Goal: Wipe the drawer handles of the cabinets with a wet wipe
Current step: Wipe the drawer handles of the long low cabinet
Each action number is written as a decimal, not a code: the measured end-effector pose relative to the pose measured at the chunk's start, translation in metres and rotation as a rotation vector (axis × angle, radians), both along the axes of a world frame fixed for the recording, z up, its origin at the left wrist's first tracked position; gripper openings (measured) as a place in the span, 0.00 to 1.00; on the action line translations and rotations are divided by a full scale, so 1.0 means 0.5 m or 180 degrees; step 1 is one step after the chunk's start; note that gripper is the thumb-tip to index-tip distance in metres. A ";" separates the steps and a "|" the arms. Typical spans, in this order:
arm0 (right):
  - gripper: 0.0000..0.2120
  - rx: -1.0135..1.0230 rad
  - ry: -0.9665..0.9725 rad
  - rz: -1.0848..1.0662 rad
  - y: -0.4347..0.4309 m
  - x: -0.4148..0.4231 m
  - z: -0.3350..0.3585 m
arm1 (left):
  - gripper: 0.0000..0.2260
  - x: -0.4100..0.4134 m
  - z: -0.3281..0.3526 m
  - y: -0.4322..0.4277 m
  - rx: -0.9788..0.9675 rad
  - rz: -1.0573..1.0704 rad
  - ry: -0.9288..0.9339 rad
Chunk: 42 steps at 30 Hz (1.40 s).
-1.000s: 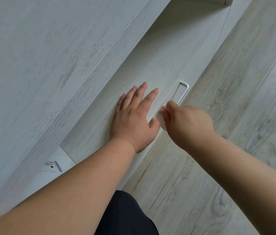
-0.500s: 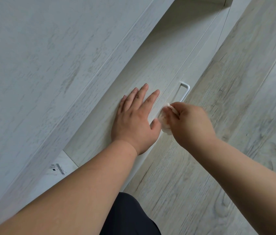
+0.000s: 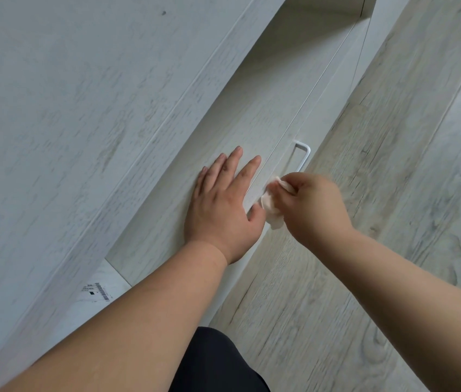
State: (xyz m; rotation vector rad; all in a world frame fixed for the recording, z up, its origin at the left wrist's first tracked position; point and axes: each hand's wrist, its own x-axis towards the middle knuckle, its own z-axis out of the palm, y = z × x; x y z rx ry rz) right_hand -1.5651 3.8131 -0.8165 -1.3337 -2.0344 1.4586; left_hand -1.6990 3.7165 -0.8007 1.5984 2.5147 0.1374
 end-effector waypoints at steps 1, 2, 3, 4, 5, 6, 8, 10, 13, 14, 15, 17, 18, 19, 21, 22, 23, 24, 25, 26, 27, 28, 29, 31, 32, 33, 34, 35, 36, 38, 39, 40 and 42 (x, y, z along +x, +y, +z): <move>0.17 0.0216 -0.0112 0.0081 -0.005 0.001 0.000 | 0.34 0.000 0.000 0.000 -0.0006 0.0002 0.0004; 0.17 0.0507 -0.0374 0.0278 -0.004 -0.001 0.002 | 0.34 -0.001 -0.001 0.000 -0.0015 -0.0003 0.0018; 0.17 0.0750 -0.0646 0.0524 0.001 -0.002 0.008 | 0.34 -0.001 -0.001 0.001 -0.0020 -0.0009 0.0030; 0.17 0.0821 -0.0820 0.0706 0.011 -0.004 0.014 | 0.34 0.000 -0.002 0.000 -0.0011 -0.0011 0.0028; 0.18 0.0749 -0.0864 0.0844 0.026 -0.003 0.016 | 0.34 0.000 -0.002 0.001 0.0007 -0.0010 0.0020; 0.18 0.0608 -0.0734 0.0905 0.039 0.000 0.015 | 0.34 0.000 -0.002 0.001 0.0013 -0.0011 0.0016; 0.18 0.0550 -0.0309 0.0827 0.050 0.014 0.002 | 0.34 0.001 -0.001 0.000 -0.0023 -0.0023 0.0026; 0.18 0.0878 -0.0215 0.0932 0.049 0.024 -0.012 | 0.34 0.001 0.000 0.000 -0.0046 -0.0016 0.0023; 0.17 0.1413 -0.0522 0.1340 0.068 0.028 -0.011 | 0.34 0.000 0.001 0.000 -0.0027 -0.0012 0.0001; 0.17 0.1489 -0.0579 0.1399 0.081 0.028 -0.006 | 0.34 0.000 0.000 0.000 -0.0034 -0.0008 0.0006; 0.16 0.1519 -0.0591 0.1391 0.091 0.028 -0.004 | 0.34 0.000 0.000 0.001 -0.0048 -0.0008 0.0011; 0.15 0.1443 -0.0538 0.1305 0.092 0.028 -0.005 | 0.34 0.001 0.000 0.000 -0.0055 -0.0011 0.0017; 0.15 0.1358 -0.0470 0.1287 0.085 0.028 -0.007 | 0.34 0.001 0.001 0.000 -0.0047 -0.0009 0.0017; 0.14 0.1258 -0.0368 0.1293 0.076 0.028 -0.011 | 0.34 0.001 0.003 0.001 -0.0044 -0.0003 0.0009; 0.14 0.1116 -0.0273 0.1340 0.070 0.031 -0.013 | 0.34 0.002 0.004 0.001 -0.0059 0.0003 -0.0002; 0.15 0.1138 -0.0278 0.1357 0.077 0.032 -0.010 | 0.34 0.002 0.004 0.001 -0.0061 0.0002 0.0004; 0.16 0.1225 -0.0307 0.1360 0.087 0.034 -0.007 | 0.34 0.002 0.003 0.001 -0.0055 -0.0003 0.0012; 0.16 0.1363 -0.0336 0.1354 0.096 0.033 -0.005 | 0.34 0.001 0.002 0.001 -0.0041 -0.0012 0.0018; 0.16 0.1501 -0.0360 0.1336 0.099 0.032 -0.004 | 0.34 0.001 0.001 0.001 -0.0032 -0.0018 0.0024; 0.16 0.1578 -0.0363 0.1311 0.096 0.032 -0.004 | 0.34 0.000 -0.001 0.001 -0.0026 -0.0021 0.0028; 0.16 0.1578 -0.0312 0.1314 0.089 0.032 -0.007 | 0.34 -0.001 -0.001 0.000 -0.0025 -0.0022 0.0029; 0.16 0.1512 -0.0223 0.1352 0.081 0.032 -0.011 | 0.34 -0.001 -0.002 0.000 -0.0027 -0.0023 0.0029; 0.16 0.1412 -0.0195 0.1400 0.076 0.032 -0.013 | 0.34 -0.001 -0.001 0.000 -0.0033 -0.0023 0.0028; 0.17 0.1405 -0.0306 0.1418 0.082 0.029 -0.013 | 0.34 -0.001 -0.001 -0.001 -0.0023 -0.0024 0.0019; 0.17 0.1525 -0.0398 0.1371 0.091 0.025 -0.013 | 0.34 -0.001 -0.001 -0.001 -0.0008 -0.0027 0.0014; 0.17 0.1672 -0.0500 0.1290 0.096 0.021 -0.009 | 0.34 -0.002 -0.001 -0.001 0.0002 -0.0031 0.0014; 0.17 0.1775 -0.0583 0.1186 0.096 0.019 -0.009 | 0.34 -0.003 -0.002 0.000 0.0003 -0.0033 0.0014; 0.17 0.1781 -0.0603 0.1100 0.090 0.019 -0.013 | 0.34 -0.002 -0.002 0.000 -0.0007 -0.0029 0.0009; 0.17 0.1670 -0.0510 0.1062 0.082 0.020 -0.018 | 0.34 -0.002 -0.001 0.000 -0.0024 -0.0024 0.0008; 0.18 0.1229 -0.0224 0.1100 0.066 0.027 -0.024 | 0.34 -0.001 -0.001 -0.001 -0.0095 -0.0024 0.0030; 0.18 0.1113 -0.0201 0.1118 0.068 0.029 -0.024 | 0.34 -0.001 0.000 0.000 -0.0135 -0.0038 0.0044; 0.18 0.1125 -0.0263 0.1145 0.077 0.027 -0.023 | 0.34 0.000 0.001 0.000 -0.0164 -0.0046 0.0061; 0.18 0.1278 -0.0475 0.1094 0.102 0.021 -0.014 | 0.34 0.001 0.005 0.003 -0.0216 -0.0066 0.0119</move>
